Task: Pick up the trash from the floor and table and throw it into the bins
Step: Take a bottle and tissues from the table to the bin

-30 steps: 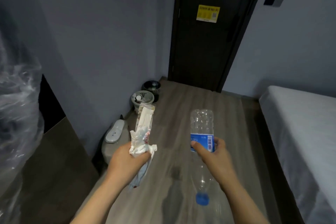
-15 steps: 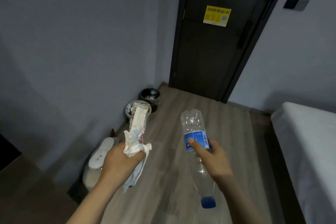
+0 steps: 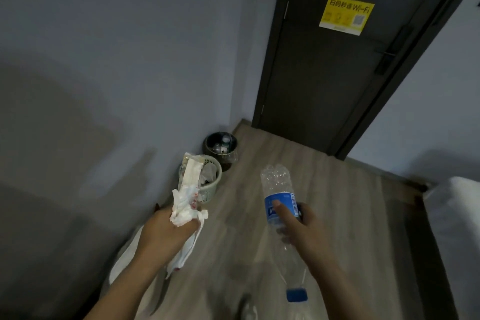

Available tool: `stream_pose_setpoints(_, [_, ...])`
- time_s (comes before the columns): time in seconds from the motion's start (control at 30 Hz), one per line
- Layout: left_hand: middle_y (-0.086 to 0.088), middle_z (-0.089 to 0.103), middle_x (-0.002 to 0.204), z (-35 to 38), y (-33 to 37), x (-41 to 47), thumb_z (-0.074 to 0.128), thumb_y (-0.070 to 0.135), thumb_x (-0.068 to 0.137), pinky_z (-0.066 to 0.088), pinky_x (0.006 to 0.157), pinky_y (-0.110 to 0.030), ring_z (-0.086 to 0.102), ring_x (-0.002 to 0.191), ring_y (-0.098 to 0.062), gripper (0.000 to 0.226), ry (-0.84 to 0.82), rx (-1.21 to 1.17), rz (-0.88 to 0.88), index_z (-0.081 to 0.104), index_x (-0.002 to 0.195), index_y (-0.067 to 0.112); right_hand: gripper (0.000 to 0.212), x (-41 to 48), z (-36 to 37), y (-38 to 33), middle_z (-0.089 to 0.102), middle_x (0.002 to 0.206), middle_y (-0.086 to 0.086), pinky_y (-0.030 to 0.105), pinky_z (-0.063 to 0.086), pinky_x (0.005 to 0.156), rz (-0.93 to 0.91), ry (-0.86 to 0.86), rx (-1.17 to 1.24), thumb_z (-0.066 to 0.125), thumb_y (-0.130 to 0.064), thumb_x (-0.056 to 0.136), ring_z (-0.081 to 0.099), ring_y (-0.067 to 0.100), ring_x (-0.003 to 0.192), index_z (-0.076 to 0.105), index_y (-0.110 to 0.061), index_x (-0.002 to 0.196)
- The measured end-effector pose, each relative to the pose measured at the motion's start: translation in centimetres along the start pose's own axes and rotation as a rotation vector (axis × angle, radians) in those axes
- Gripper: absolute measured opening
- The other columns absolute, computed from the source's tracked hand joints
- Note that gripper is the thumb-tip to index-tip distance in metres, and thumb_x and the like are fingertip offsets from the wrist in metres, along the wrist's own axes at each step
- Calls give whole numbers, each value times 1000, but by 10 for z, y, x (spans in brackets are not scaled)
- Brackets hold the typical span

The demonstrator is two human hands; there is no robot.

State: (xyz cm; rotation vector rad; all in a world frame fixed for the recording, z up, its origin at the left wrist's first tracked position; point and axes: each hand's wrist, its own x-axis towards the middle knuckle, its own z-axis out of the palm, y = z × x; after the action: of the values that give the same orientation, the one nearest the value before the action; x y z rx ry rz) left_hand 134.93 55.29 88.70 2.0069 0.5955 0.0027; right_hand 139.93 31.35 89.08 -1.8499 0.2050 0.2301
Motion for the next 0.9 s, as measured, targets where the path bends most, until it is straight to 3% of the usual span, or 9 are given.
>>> stream_pose_setpoints(0.13, [10,64,69,18,23,64,65,53,57,43,62,-28,61,70,-13,25,74,-13,-21,61,65,30,28,93,6,-9,69,92,4,38,58,75,14,-62,-47,63,-45,87,69,21,80,57,-22,103])
stream_pose_setpoints(0.23, [6,60,69,31,43,110,74,29,79,38,63,-28,57,70,-18,24,96,45,-34,56,65,33,38,162,9,-21,70,92,3,44,58,79,51,-94,-74,65,-51,83,69,20,80,58,-21,106])
stream_pose_setpoints(0.3, [1,61,75,39,55,140,71,20,83,35,68,-26,55,73,-18,26,105,86,-48,55,67,32,36,202,11,-28,70,93,2,44,58,80,67,-136,-87,65,-52,82,69,20,81,57,-24,104])
stream_pose_setpoints(0.4, [-8,66,86,51,62,184,69,21,85,37,73,-27,60,81,-24,9,91,81,-96,63,79,17,29,256,17,-40,69,92,5,38,57,71,80,-194,-98,65,-43,85,68,21,79,57,-21,102])
stream_pose_setpoints(0.5, [-12,69,86,57,64,220,67,42,78,45,75,-32,64,84,-29,33,126,54,-142,68,85,10,33,300,30,-45,66,91,3,27,48,60,94,-216,-109,66,-34,87,64,17,74,54,-15,111])
stream_pose_setpoints(0.53, [-11,69,86,58,64,233,66,43,78,44,74,-32,64,84,-28,31,131,48,-160,67,82,13,34,314,37,-46,65,92,3,25,46,59,111,-231,-106,66,-30,87,63,16,74,52,-14,114])
stream_pose_setpoints(0.63, [-4,67,82,59,63,279,69,37,82,44,72,-30,63,82,-24,19,125,51,-196,58,71,25,46,358,61,-45,62,95,1,23,46,57,178,-276,-117,66,-28,87,63,14,75,45,-14,126])
stream_pose_setpoints(0.73, [0,65,77,57,52,335,70,32,83,42,69,-29,62,78,-21,19,88,40,-242,57,70,25,59,402,90,-42,59,100,2,23,48,61,228,-300,-148,68,-27,86,63,15,83,38,-13,134])
stream_pose_setpoints(0.9, [-1,63,90,56,29,433,68,29,86,41,76,-26,58,85,-20,17,37,4,-332,63,93,14,64,471,144,-36,62,101,12,28,52,63,337,-265,-218,73,-28,83,65,20,78,38,-8,133])
